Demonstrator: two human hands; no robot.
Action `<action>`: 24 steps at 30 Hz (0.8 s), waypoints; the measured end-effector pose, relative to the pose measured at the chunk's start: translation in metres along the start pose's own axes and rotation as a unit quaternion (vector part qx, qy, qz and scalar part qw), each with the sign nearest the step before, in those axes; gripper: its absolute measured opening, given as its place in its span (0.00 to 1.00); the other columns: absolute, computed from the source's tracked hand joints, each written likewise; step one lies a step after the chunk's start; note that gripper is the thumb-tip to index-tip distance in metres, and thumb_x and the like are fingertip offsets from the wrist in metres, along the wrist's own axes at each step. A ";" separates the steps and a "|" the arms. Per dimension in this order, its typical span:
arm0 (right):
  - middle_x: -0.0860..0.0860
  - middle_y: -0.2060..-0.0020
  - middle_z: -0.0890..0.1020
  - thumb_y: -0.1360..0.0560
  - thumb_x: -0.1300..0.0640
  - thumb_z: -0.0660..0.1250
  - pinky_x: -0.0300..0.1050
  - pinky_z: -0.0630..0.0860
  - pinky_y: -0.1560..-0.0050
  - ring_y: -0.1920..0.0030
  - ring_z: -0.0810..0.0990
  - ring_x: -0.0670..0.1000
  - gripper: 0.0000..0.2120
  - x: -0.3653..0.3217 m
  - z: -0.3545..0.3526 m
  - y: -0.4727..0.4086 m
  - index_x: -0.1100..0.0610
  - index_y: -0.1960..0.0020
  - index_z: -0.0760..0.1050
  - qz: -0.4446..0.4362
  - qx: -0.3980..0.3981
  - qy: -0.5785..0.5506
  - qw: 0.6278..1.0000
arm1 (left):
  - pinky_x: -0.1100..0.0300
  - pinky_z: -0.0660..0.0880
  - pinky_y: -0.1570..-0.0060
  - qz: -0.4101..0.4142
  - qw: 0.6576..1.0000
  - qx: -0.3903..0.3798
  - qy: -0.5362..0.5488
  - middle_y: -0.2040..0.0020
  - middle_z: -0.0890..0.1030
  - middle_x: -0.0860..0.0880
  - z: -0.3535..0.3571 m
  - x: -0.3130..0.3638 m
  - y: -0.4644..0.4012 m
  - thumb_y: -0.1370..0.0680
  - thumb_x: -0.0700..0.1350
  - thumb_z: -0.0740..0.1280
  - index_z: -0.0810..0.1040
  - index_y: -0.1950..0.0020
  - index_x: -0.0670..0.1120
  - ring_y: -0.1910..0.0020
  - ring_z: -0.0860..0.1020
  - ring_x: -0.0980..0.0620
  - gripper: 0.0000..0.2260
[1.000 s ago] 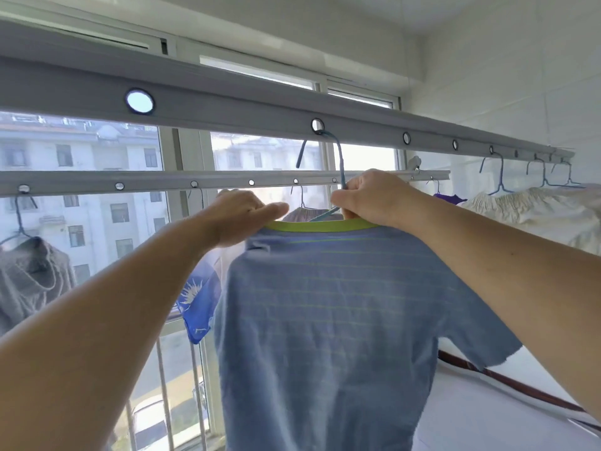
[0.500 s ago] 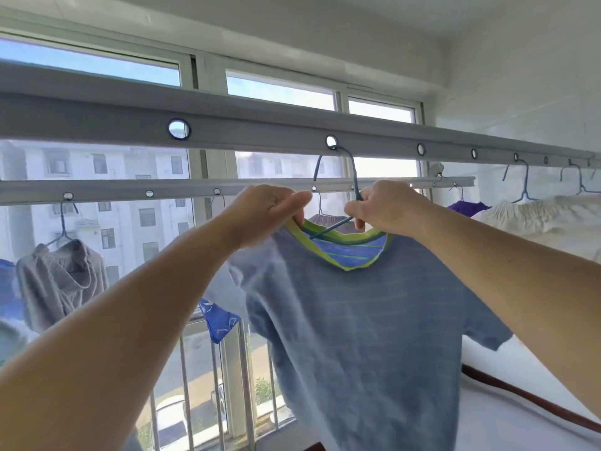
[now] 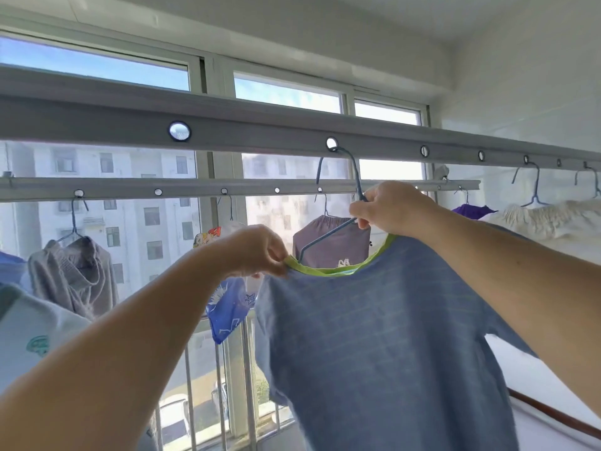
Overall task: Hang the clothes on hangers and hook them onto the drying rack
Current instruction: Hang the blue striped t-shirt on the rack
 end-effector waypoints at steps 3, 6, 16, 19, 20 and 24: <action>0.50 0.75 0.73 0.29 0.50 0.61 0.45 0.70 0.63 0.70 0.71 0.52 0.14 -0.002 0.001 0.001 0.56 0.64 0.80 -0.006 -0.002 -0.007 1.000 | 0.60 0.79 0.58 0.007 0.998 0.050 0.025 0.57 0.83 0.44 -0.004 -0.002 0.000 0.28 0.38 0.70 0.81 0.48 0.40 0.61 0.79 0.48 0.10; 0.51 0.75 0.73 0.28 0.51 0.61 0.45 0.70 0.64 0.70 0.72 0.52 0.14 -0.002 0.002 0.002 0.56 0.67 0.79 -0.006 -0.015 -0.019 1.000 | 0.59 0.77 0.58 0.009 0.994 0.072 0.078 0.56 0.82 0.38 -0.006 0.002 0.001 0.27 0.39 0.69 0.82 0.49 0.42 0.63 0.75 0.49 0.08; 0.59 0.58 0.83 0.25 0.46 0.64 0.41 0.69 0.60 0.59 0.77 0.52 0.20 0.012 -0.007 0.007 0.64 0.56 0.80 -0.041 -0.042 -0.100 0.993 | 0.79 0.67 0.66 0.019 0.981 0.146 0.122 0.56 0.82 0.43 -0.007 0.004 -0.003 0.25 0.37 0.66 0.81 0.48 0.38 0.68 0.76 0.63 0.08; 0.54 0.47 0.82 0.27 0.44 0.66 0.39 0.70 0.54 0.48 0.78 0.51 0.17 0.031 -0.014 0.013 0.57 0.54 0.82 -0.022 -0.046 -0.113 0.992 | 0.81 0.66 0.66 0.026 0.982 0.157 0.102 0.55 0.81 0.46 -0.006 0.010 0.000 0.25 0.38 0.66 0.80 0.45 0.42 0.61 0.78 0.57 0.10; 0.50 0.44 0.81 0.27 0.44 0.67 0.38 0.70 0.49 0.45 0.77 0.49 0.14 0.036 -0.013 0.017 0.53 0.52 0.82 -0.016 -0.059 -0.124 0.990 | 0.80 0.66 0.66 0.028 0.982 0.164 0.090 0.55 0.81 0.48 -0.006 0.012 0.001 0.25 0.39 0.67 0.80 0.45 0.44 0.58 0.78 0.54 0.10; 0.41 0.49 0.82 0.28 0.49 0.70 0.34 0.69 0.51 0.46 0.77 0.42 0.06 0.054 -0.013 0.026 0.46 0.53 0.83 -0.019 -0.077 -0.142 0.987 | 0.66 0.68 0.60 0.026 0.976 0.204 0.074 0.56 0.82 0.45 -0.007 0.017 0.001 0.25 0.39 0.66 0.81 0.48 0.46 0.57 0.77 0.50 0.08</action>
Point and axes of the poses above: each hand's wrist, its own y-axis away from the middle knuckle, its own z-axis out of the palm, x = y × z, the point moved 7 cm from there along -y, towards the middle knuckle
